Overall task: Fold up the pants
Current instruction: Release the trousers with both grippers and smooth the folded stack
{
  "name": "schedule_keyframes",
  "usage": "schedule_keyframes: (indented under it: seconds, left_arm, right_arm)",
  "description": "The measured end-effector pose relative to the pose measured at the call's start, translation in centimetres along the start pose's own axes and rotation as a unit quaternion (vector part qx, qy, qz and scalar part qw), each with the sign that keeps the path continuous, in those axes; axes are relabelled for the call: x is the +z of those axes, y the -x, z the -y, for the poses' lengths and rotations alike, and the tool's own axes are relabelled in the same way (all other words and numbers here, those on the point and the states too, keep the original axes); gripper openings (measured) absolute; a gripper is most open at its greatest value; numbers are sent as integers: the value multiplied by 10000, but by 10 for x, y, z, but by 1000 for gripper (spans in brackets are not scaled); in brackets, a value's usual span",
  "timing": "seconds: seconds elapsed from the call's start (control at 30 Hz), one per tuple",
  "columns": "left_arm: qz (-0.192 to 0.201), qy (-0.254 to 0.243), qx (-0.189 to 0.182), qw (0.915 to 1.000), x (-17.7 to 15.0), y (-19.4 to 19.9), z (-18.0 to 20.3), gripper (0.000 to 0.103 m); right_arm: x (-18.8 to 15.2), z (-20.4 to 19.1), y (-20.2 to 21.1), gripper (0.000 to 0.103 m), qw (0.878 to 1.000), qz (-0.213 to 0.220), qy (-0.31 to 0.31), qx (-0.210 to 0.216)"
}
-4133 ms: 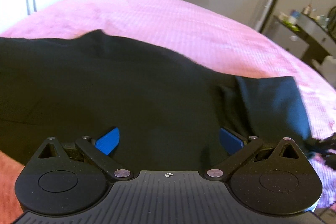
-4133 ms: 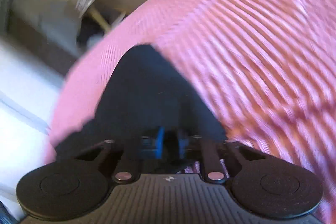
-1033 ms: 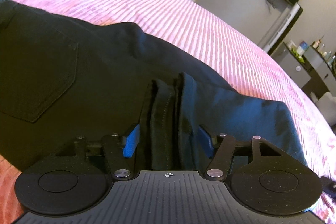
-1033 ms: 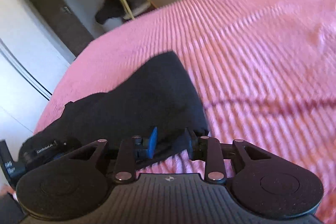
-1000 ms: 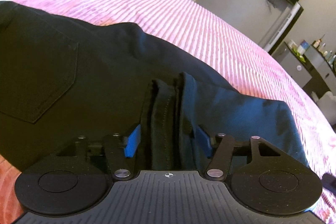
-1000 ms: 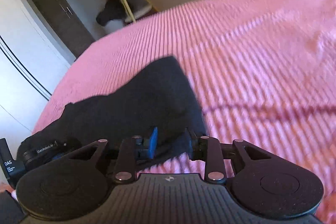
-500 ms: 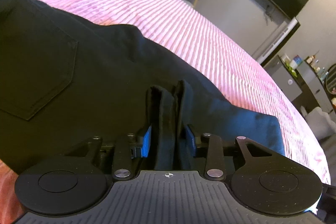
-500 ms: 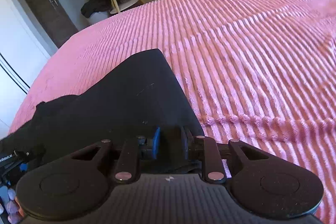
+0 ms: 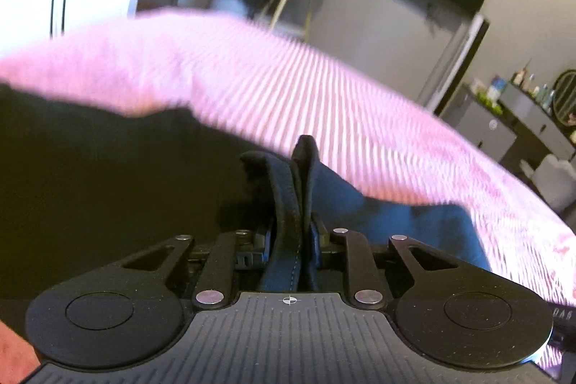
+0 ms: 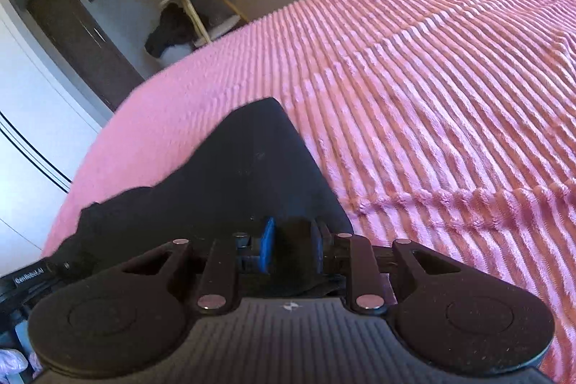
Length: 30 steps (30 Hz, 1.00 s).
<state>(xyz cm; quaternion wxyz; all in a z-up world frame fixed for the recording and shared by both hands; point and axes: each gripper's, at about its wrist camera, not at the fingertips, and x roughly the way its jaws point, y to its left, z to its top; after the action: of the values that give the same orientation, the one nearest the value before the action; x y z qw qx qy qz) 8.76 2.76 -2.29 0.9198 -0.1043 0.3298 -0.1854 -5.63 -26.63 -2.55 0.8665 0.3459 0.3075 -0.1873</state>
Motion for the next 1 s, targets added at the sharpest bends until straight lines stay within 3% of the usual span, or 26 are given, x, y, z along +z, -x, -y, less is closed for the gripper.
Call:
schedule_keyframes:
  seconds: [0.13,0.23,0.33,0.43,0.5,0.8,1.0]
  left_arm:
    - [279,-93,280,9992,10,10,-3,24]
    - [-87,-365,1046,9938,-2,-3,-6,41]
    - [-213,-501,1649,9848,-18,-6,-12,40]
    - [-123,-68,1512,9884,-16,4,-21,45]
    - [59,24,1418,9899,-15,12,-17,56]
    - [-17,-540,1126,9922,-20,9,2,62]
    - [-187,-538,1143,9918,-27,5,3,65]
  right_arm:
    - [-2,-14,5,26,9991,125,402,-66]
    - [-4,-23,-1,34,9974,-45,635,-347]
    - [-4,-26,-7,34,9957,-181,711,-562]
    - [-5,-29,-8,34,9942,-188,837,-647]
    - [-6,-31,-9,34,9931,-194,921,-703]
    - [-6,-34,-11,35,9915,-210,1029,-768]
    - [-6,-36,-13,35,9900,-253,1106,-838]
